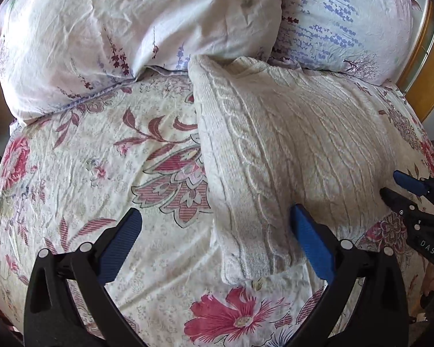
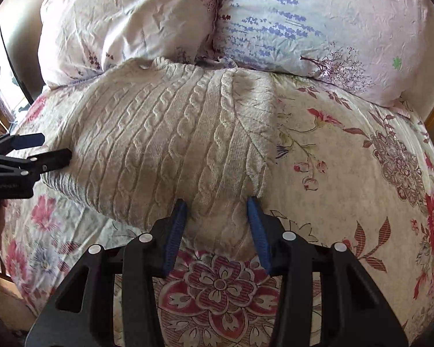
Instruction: Fold small clothes
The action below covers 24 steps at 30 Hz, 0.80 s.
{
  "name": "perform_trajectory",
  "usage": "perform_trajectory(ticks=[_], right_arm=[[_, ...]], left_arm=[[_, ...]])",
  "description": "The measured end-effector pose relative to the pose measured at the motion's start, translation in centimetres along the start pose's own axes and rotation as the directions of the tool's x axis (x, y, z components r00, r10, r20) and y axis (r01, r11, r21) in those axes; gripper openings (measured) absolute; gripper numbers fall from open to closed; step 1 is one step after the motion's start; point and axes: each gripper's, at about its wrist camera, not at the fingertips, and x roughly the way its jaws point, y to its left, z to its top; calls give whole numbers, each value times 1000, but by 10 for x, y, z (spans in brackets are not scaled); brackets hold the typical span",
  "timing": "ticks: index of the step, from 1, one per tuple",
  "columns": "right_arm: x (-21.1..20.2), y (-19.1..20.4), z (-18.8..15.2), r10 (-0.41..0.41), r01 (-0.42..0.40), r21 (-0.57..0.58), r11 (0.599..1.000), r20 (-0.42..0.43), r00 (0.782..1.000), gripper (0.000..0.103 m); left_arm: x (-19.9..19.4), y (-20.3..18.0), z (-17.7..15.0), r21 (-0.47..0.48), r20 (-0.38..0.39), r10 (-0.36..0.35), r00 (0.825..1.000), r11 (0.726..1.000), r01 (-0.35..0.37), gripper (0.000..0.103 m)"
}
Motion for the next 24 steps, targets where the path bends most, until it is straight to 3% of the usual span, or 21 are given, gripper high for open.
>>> perform_trajectory(ticks=[4, 7, 9, 11, 14, 17, 19, 24], right_arm=[[3, -4, -2, -2, 2, 19, 1000, 13, 1000, 47], [-12, -14, 3, 31, -33, 76, 997, 27, 999, 47], [-32, -24, 3, 34, -44, 141, 989, 75, 997, 60], [-52, -32, 1, -11, -12, 182, 983, 128, 992, 100], [-66, -40, -3, -60, 28, 216, 976, 142, 988, 102], [-56, -42, -7, -122, 109, 240, 965, 43, 992, 102], [-47, -39, -12, -123, 124, 247, 961, -21, 992, 102], [-30, -19, -24, -93, 110, 210, 971, -89, 992, 102]], left_arm=[[11, 8, -9, -52, -23, -52, 998, 997, 51, 101], [-13, 3, -10, -53, 52, -17, 998, 998, 20, 101], [-32, 0, -16, -32, 121, 19, 992, 999, -15, 101], [-44, -1, -23, -32, 160, 39, 986, 999, -35, 101], [-48, 2, -30, -59, 148, 57, 987, 997, -48, 101], [-39, 1, -38, -63, 90, 56, 994, 997, -51, 101], [-32, -3, -43, -60, 51, 49, 997, 997, -46, 101], [-19, -14, -52, -46, -5, 58, 998, 997, -58, 101]])
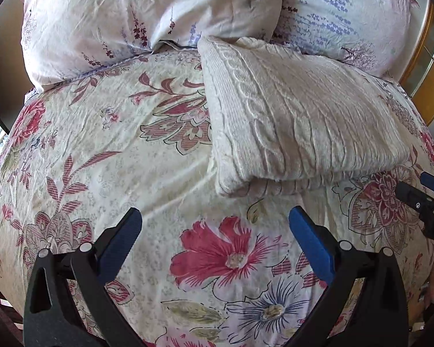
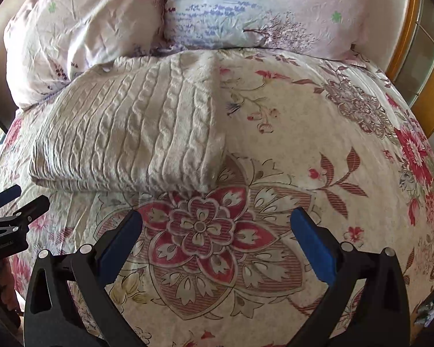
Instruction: Fold small clothes
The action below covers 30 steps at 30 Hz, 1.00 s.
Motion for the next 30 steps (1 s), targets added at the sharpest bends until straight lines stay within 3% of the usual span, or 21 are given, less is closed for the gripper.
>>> perform_trajectory(ticks=[6, 30], right_arm=[[19, 19, -6, -3, 0, -31, 1000, -78, 997, 102], [22, 21, -12, -37, 38, 9, 999, -28, 999, 102]], left_arm=[[16, -7, 0, 0, -59, 43, 997, 999, -43, 101], [18, -5, 0, -29, -79, 34, 996, 999, -36, 101]])
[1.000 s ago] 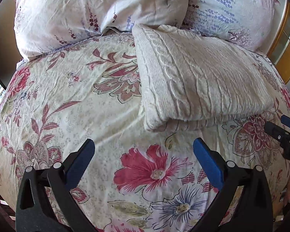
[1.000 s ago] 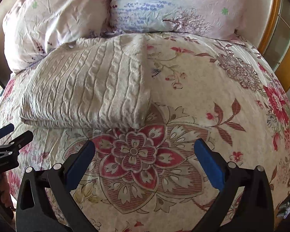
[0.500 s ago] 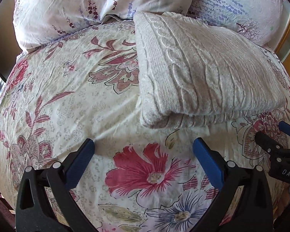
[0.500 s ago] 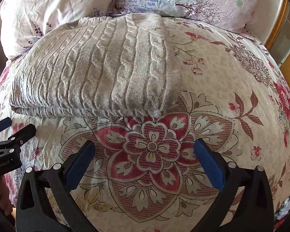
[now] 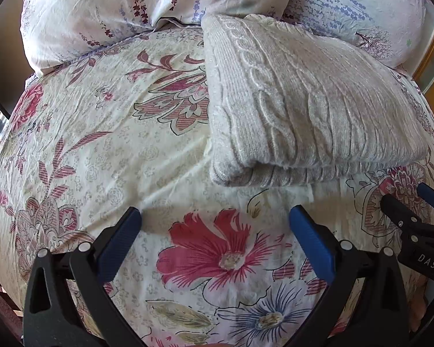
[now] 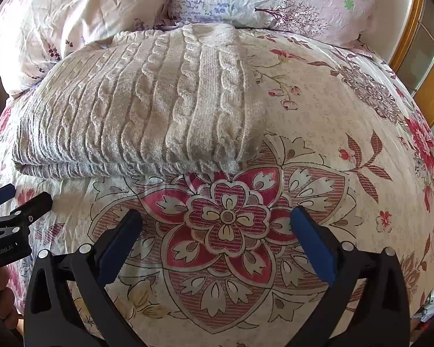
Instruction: Fold small clothes
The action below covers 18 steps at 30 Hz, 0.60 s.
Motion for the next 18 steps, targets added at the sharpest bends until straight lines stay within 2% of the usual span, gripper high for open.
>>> perform_trajectory(ticks=[18], right_arm=[[-1, 0, -1, 1, -1, -3, 1000, 0, 1000, 102]], left_arm=[[1, 0, 0, 2, -8, 0, 1000, 1000, 0, 101]])
